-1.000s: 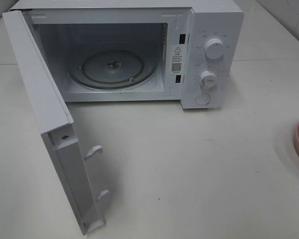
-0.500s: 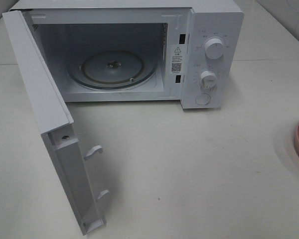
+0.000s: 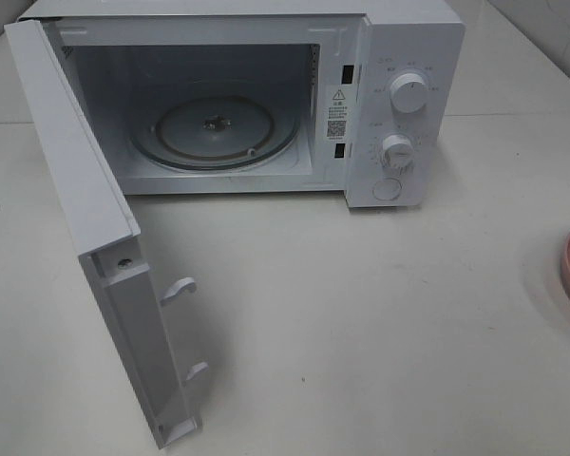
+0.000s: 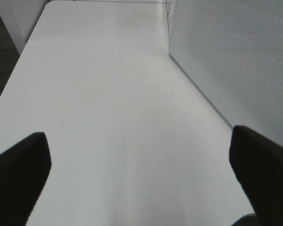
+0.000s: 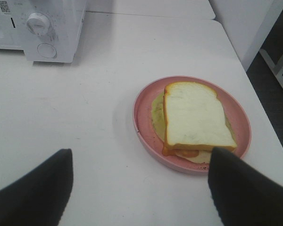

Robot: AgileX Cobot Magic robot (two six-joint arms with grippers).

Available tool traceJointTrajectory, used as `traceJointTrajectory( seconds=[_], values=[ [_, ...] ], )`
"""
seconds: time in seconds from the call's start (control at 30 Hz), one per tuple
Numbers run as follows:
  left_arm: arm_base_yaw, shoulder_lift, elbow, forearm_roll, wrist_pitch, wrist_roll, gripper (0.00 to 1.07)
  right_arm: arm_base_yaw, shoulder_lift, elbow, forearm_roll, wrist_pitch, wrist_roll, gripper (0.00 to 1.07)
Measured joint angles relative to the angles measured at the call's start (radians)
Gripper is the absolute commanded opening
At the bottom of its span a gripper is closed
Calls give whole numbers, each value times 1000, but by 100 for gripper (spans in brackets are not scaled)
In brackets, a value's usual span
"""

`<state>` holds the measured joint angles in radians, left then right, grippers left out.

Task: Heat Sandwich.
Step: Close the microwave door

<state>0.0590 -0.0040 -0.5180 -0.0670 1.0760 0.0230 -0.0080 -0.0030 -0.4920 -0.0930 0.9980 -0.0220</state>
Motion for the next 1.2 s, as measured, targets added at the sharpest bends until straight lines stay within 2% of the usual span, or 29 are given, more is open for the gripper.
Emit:
traceJointTrajectory(
  seconds=[1.2],
  values=[
    [0, 0, 0, 0, 0, 0, 98, 0, 0, 0, 0, 0, 0, 76]
  ],
)
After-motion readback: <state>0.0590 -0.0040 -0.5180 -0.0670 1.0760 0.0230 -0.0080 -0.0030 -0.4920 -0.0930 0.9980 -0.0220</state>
